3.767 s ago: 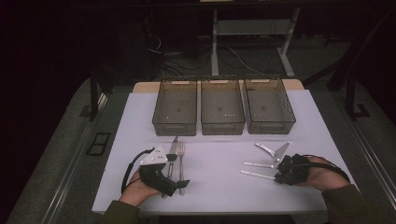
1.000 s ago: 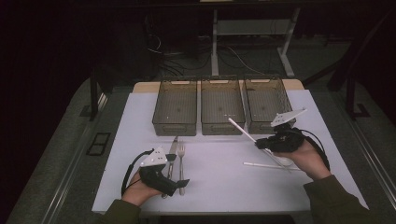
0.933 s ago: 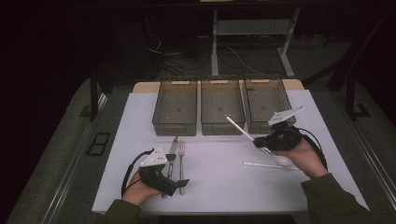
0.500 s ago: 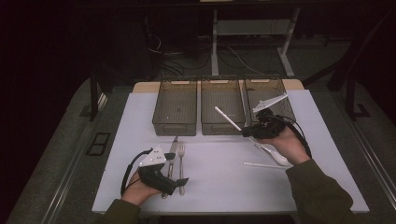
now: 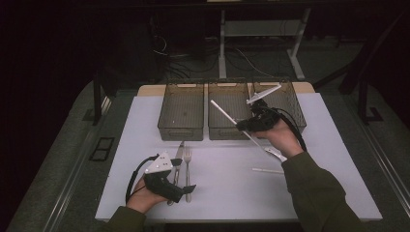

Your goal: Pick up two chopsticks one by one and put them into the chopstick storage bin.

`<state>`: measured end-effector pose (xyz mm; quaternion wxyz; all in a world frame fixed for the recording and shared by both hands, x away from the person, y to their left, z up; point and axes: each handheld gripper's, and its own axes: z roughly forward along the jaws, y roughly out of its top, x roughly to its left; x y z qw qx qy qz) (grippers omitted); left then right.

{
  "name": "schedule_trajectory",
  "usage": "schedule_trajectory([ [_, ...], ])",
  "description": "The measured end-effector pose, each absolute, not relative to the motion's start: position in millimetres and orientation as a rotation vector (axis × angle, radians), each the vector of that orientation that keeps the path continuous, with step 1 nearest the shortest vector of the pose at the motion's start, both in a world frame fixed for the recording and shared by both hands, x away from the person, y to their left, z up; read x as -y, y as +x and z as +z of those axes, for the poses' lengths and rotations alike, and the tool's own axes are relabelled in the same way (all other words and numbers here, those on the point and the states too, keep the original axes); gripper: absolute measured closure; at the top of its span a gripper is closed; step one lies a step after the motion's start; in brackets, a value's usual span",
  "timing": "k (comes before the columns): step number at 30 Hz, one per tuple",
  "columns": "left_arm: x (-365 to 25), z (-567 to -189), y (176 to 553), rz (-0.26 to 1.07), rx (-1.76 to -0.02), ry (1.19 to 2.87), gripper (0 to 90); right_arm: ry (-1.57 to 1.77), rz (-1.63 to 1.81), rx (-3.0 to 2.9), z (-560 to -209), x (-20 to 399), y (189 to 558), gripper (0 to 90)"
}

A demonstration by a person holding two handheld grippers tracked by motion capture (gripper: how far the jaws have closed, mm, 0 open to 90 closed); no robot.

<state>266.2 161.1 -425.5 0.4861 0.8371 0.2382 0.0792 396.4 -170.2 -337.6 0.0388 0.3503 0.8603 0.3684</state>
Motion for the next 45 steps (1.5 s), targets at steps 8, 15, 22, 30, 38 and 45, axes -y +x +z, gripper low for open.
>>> schedule_trajectory([
  [8, -161.0, -425.2, 265.7, 0.198, -0.583, 2.038, 0.0, 1.089, 1.105, -2.64, -328.4, 148.1, 412.0, 84.3],
  [15, -161.2, -424.6, 265.6, 0.199, -0.578, 2.038, 0.0, 1.109, 1.085, -2.643, -323.5, 127.1, 426.8, 84.3],
  [22, -161.4, -424.1, 265.9, 0.203, -0.568, 2.041, 0.0, 1.121, 1.057, -2.656, -324.3, 101.9, 441.2, 84.3],
  [30, -160.6, -423.8, 265.2, 0.196, -0.57, 2.027, 0.0, 1.146, 1.034, -2.662, -327.0, 73.6, 457.9, 84.3],
  [38, -160.7, -424.1, 264.9, 0.192, -0.564, 2.029, 0.0, 1.197, 1.007, -2.649, -329.1, 48.9, 475.3, 84.2],
  [45, -161.0, -423.6, 265.0, 0.189, -0.557, 2.029, 0.0, 1.238, 0.981, -2.631, -332.1, 30.0, 491.6, 84.2],
])
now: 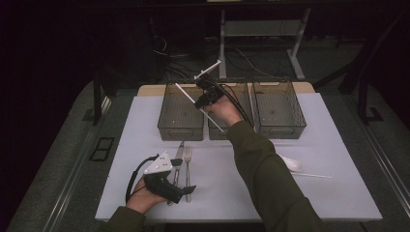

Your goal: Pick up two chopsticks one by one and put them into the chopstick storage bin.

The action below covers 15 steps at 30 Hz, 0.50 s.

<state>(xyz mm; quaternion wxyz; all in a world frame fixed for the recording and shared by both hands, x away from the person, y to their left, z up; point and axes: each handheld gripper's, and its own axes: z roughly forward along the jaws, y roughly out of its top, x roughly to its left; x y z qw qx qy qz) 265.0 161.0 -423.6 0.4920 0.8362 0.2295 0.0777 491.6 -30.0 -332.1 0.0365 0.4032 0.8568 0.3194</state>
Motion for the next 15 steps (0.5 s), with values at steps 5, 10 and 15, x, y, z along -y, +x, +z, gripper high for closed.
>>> schedule_trajectory([
  [5, -160.9, -423.2, 264.9, 0.189, -0.547, 2.029, 0.0, 1.271, 0.951, -2.616, -337.2, 15.0, 501.6, 84.2],
  [10, -160.8, -423.1, 265.0, 0.187, -0.546, 2.026, 0.0, 1.291, 0.915, -2.614, -343.3, 0.5, 510.3, 84.2],
  [15, -160.2, -423.4, 264.7, 0.184, -0.546, 2.021, 0.0, 1.326, 0.889, -2.598, -351.1, -8.2, 514.9, 84.1],
])
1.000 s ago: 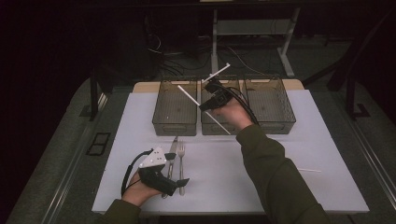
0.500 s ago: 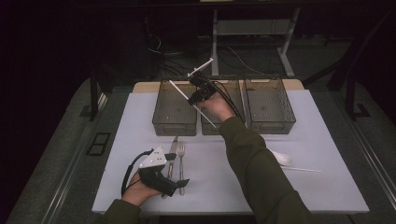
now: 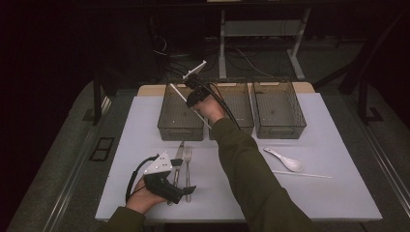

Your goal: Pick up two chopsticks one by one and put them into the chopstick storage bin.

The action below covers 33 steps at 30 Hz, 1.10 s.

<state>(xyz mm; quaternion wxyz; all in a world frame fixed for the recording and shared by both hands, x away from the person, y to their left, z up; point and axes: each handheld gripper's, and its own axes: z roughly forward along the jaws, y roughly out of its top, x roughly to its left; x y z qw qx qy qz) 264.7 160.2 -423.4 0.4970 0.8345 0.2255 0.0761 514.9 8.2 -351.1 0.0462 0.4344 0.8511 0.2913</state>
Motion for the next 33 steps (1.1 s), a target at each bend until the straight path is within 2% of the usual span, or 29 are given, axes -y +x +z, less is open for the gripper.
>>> schedule_trajectory([
  [7, -159.5, -423.4, 264.6, 0.187, -0.542, 2.032, 0.0, 1.315, 0.871, -2.605, -359.3, -12.4, 514.4, 82.1],
  [26, -158.8, -423.7, 264.2, 0.19, -0.542, 2.038, 0.0, 1.18, 0.994, -2.629, -338.1, 8.2, 493.0, 48.8],
  [28, -159.3, -423.3, 264.2, 0.194, -0.538, 2.043, 0.0, 1.174, 1.019, -2.63, -336.7, 12.9, 489.4, 51.3],
  [31, -159.1, -423.4, 263.9, 0.195, -0.54, 2.043, 0.0, 1.14, 1.027, -2.672, -336.0, 20.0, 480.7, 69.7],
  [33, -158.5, -424.1, 264.0, 0.193, -0.54, 2.042, 0.0, 1.112, 1.023, -2.699, -336.9, 25.2, 473.0, 78.2],
])
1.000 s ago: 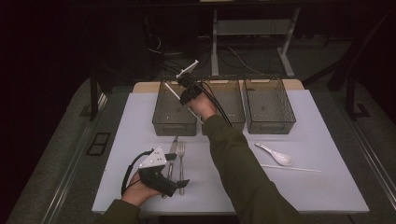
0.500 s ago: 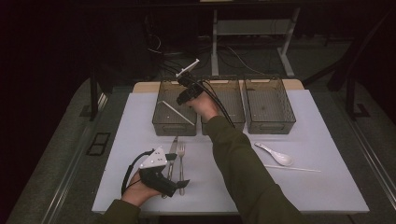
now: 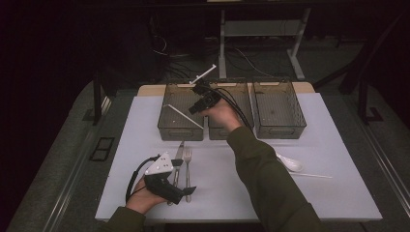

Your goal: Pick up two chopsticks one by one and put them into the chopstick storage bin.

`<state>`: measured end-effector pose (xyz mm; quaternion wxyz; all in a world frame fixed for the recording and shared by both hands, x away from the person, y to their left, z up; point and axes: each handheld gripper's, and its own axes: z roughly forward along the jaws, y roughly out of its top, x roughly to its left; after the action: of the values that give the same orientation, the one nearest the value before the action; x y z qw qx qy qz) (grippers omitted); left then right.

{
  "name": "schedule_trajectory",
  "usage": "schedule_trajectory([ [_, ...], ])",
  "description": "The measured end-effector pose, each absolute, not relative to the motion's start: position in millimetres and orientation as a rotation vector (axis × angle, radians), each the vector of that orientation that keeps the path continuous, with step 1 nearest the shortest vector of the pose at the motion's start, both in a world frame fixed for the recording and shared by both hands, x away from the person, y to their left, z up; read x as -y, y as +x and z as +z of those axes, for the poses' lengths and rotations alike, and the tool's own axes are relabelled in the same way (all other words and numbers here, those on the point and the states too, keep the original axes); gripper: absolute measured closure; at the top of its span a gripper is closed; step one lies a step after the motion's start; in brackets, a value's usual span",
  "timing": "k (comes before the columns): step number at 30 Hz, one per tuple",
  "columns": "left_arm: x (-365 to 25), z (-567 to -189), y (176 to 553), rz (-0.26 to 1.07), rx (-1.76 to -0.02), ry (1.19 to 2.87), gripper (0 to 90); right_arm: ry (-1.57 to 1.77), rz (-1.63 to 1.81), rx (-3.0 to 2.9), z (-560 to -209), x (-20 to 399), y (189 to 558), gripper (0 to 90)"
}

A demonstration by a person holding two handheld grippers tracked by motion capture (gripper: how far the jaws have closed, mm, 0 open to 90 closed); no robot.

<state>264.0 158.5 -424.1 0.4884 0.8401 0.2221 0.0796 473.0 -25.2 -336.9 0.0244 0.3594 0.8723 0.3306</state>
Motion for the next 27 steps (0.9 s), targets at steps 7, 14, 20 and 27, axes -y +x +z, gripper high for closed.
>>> schedule_trajectory([
  [7, -158.9, -424.0, 264.2, 0.199, -0.542, 2.047, 0.0, 1.042, 1.034, -2.767, -339.8, 47.9, 446.4, 89.6],
  [14, -158.9, -423.7, 263.9, 0.203, -0.544, 2.052, 0.0, 1.004, 0.986, -2.801, -348.2, 61.2, 429.9, 89.7],
  [20, -159.1, -423.8, 264.3, 0.201, -0.538, 2.06, 0.0, 1.011, 0.987, -2.801, -356.1, 56.7, 431.0, 89.7],
  [27, -159.1, -424.0, 264.0, 0.2, -0.542, 2.057, 0.0, 1.058, 1.001, -2.771, -364.3, 52.9, 438.3, 89.8],
])
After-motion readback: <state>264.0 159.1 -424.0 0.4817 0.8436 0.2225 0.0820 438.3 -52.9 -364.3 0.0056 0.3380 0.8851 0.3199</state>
